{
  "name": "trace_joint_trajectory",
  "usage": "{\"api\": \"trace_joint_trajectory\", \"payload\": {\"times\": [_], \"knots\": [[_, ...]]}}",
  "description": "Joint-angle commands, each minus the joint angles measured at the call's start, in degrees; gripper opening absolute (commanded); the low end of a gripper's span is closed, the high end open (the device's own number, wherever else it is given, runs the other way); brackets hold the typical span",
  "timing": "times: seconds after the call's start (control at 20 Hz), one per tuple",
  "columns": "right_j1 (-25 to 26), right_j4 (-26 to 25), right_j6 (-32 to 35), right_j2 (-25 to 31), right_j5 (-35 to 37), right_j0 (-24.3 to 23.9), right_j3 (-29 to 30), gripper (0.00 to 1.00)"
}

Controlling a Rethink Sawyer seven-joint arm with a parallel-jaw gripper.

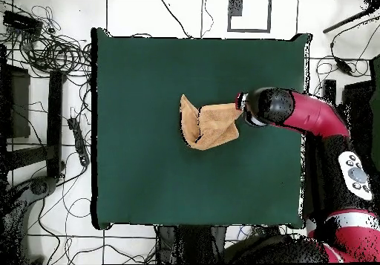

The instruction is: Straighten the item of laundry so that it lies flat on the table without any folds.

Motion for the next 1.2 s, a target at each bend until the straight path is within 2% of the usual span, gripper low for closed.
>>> {"api": "trace_joint_trajectory", "payload": {"times": [0.05,0.25,0.35,0.7,0.8,1.0,1.2], "knots": [[-0.48,-0.11,2.45,2.95,-2.73,1.51,5.97,0.0],[-0.24,0.22,1.83,2.57,-0.71,1.84,5.16,0.0],[-0.55,0.3,1.71,3.56,-3.37,0.87,6.55,0.0],[-0.06,-1.46,0.4,1.02,2.86,3.92,2.85,0.0],[-0.77,-1.74,0.43,2.34,-2.17,3.12,4.77,0.0],[-0.64,-2.22,-1.49,2.48,-0.09,3.44,4.01,0.0],[-1.21,-3.05,-2.96,3.55,-2.77,2.45,5.42,0.0]]}}
